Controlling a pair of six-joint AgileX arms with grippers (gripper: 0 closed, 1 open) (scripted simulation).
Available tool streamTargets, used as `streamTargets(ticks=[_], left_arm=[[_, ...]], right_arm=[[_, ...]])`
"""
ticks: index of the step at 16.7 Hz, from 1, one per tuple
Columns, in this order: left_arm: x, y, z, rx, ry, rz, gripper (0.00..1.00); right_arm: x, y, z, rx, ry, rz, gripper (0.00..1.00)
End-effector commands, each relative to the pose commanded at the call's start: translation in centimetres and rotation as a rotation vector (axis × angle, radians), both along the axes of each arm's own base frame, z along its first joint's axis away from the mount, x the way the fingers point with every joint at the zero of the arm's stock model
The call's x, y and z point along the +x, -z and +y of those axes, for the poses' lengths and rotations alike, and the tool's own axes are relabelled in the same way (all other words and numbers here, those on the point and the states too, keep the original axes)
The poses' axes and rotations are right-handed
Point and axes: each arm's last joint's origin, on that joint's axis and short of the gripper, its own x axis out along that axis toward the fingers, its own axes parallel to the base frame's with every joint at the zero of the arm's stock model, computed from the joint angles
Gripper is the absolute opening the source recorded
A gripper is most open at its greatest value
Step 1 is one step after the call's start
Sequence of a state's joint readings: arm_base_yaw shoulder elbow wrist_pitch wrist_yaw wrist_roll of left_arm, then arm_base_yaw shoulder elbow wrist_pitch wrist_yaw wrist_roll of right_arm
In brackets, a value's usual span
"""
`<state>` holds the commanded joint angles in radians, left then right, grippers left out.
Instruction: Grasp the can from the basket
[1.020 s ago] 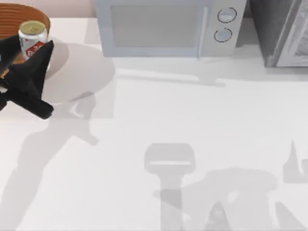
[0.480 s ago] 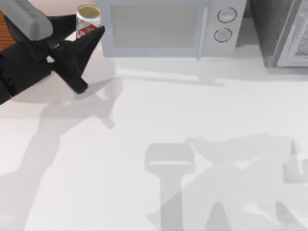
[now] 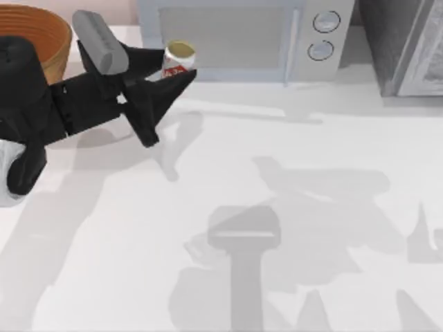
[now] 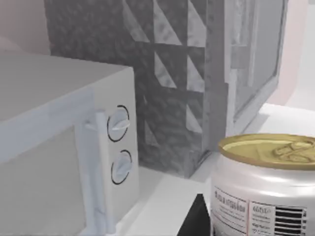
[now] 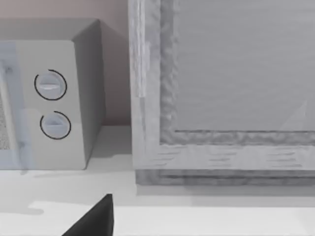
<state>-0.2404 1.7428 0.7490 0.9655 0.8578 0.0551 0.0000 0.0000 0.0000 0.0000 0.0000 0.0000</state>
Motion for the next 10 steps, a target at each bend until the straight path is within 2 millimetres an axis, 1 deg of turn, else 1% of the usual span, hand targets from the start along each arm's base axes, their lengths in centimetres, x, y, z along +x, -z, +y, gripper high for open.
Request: streamTargets(ticks=[5,10], left_arm=[[2.2,4.4,-1.5,0.001,0.136,0.030,0.00],[3.6,8.5,-2.6,-0.002,0.259,0.033,0.00]], right_arm=[[0.0,0.0,0.0,0.000,0.000,0.000,1.00],[0.0,0.0,0.0,0.000,0.000,0.000,1.00]])
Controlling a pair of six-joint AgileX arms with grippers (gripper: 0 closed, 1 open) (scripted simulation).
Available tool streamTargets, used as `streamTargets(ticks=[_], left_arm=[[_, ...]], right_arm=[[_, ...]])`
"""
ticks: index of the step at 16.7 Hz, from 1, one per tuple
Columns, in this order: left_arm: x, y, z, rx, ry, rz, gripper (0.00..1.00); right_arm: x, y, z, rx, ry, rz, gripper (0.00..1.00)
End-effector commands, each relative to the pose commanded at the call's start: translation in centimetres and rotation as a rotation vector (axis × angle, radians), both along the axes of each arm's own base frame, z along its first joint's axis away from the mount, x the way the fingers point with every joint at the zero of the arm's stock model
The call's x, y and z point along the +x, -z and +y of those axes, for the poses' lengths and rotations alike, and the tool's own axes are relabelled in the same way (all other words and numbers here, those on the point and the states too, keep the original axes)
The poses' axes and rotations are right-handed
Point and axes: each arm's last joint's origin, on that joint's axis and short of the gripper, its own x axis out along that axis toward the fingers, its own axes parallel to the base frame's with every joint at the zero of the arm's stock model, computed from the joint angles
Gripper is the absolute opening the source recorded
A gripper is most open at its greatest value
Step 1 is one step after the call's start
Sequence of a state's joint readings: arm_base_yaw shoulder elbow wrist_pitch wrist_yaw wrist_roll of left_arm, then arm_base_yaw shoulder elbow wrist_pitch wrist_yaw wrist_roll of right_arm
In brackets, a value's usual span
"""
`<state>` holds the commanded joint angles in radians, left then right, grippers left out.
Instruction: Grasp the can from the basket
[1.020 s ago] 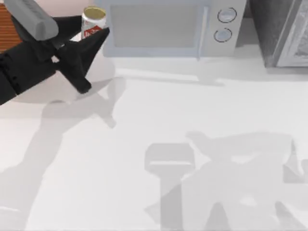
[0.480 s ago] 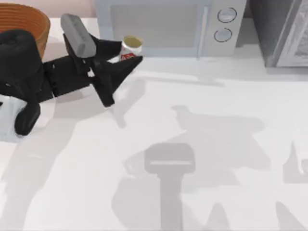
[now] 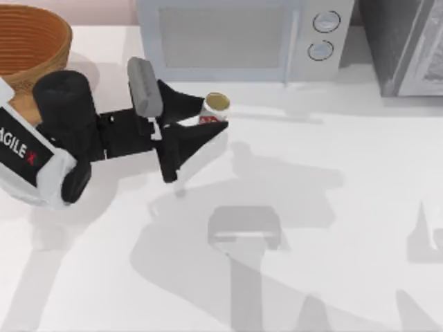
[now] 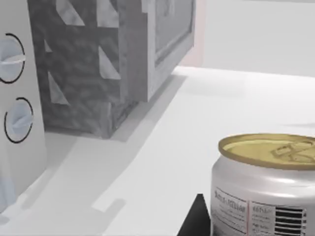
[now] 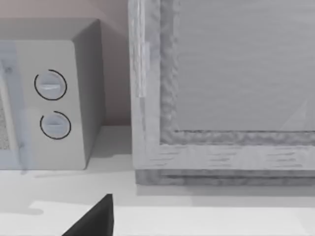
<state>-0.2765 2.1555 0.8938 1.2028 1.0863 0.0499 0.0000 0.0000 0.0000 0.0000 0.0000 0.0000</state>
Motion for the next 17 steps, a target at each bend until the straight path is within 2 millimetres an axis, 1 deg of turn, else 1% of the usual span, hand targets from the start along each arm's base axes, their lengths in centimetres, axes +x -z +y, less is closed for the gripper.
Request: streamTargets(ticks=[6,9,12,17], left_arm=[[0.7,5.0,-0.9,-0.005,0.132,0.007,0.00],[0.7,7.0,-1.4,-0.010,0.199,0.002,0.00],[0.7,8.0,-1.6,-0.015,0.245,-0.008,0.00],[0.7,8.2,-1.7,-0.016,0.252,-0.010,0.00]], right_arm=[[0.0,0.0,0.0,0.000,0.000,0.000,1.00],[0.0,0.0,0.0,0.000,0.000,0.000,1.00],[0.0,0.0,0.0,0.000,0.000,0.000,1.00],[0.0,0.0,0.0,0.000,0.000,0.000,1.00]])
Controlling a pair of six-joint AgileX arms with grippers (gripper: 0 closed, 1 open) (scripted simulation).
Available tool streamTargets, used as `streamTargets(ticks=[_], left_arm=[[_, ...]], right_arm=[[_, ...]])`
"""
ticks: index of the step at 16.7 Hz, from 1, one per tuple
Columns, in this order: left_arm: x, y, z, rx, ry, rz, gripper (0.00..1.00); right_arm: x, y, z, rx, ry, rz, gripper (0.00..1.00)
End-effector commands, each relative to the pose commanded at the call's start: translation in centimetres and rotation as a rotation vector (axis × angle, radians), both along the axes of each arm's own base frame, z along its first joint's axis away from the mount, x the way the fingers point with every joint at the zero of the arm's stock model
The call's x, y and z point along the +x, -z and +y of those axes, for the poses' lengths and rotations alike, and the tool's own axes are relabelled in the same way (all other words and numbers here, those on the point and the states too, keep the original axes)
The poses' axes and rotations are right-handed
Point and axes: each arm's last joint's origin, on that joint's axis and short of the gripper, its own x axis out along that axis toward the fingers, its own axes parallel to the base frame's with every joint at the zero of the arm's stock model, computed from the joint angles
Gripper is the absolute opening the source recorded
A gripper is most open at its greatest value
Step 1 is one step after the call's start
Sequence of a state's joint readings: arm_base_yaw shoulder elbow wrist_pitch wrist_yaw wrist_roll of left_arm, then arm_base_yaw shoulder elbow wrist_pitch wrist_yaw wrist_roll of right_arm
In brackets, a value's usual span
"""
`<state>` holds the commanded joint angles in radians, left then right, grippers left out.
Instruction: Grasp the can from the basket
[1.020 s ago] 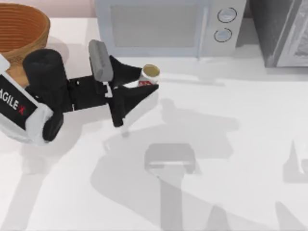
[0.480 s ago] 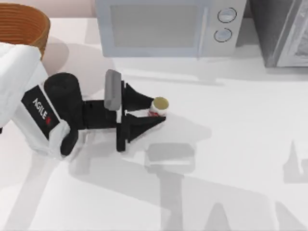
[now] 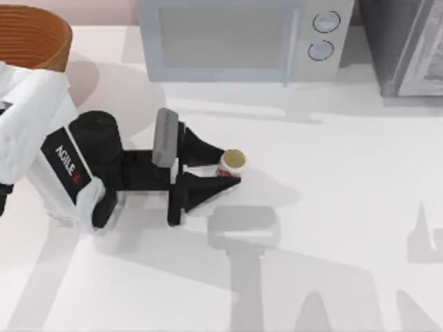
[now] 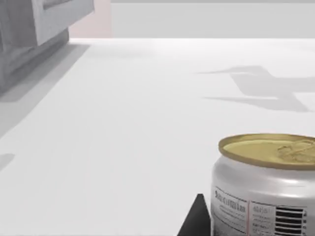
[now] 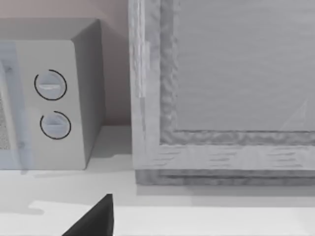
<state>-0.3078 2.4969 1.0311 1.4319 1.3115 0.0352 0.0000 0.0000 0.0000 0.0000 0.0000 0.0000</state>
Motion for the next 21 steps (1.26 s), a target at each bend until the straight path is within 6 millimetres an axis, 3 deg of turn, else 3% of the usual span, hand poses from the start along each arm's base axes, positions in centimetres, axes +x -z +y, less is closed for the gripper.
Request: streamTargets(ticks=[2,15,21], left_arm=[[0.00,0.00,0.00,0.000,0.000,0.000,0.00],[0.00,0.00,0.00,0.000,0.000,0.000,0.98],[0.00,0.00,0.00,0.000,0.000,0.000,1.00]], right_arm=[[0.00,0.00,0.00,0.000,0.000,0.000,1.00],[0.00,0.00,0.00,0.000,0.000,0.000,1.00],[0.00,0.00,0.00,0.000,0.000,0.000,1.00]])
